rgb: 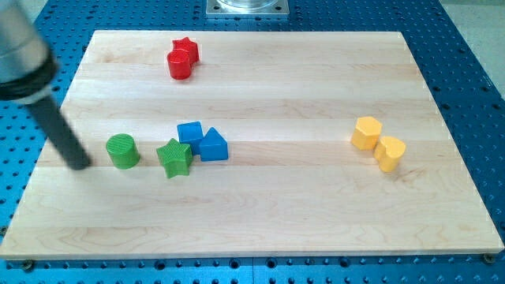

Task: Place your arm to the left of the red blocks

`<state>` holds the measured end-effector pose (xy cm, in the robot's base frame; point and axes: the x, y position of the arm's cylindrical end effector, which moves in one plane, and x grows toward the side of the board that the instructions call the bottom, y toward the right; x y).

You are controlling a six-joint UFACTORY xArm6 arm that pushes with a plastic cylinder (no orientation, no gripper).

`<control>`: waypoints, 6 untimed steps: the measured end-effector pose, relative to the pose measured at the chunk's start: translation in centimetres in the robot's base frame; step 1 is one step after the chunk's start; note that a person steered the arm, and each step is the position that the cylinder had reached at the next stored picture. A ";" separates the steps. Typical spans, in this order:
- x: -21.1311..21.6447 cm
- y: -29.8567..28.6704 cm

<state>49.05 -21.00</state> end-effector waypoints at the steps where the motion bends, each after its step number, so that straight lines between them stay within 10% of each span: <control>1: 0.7 8.5; 3: -4.3 -7.7; 6: -8.1 -7.0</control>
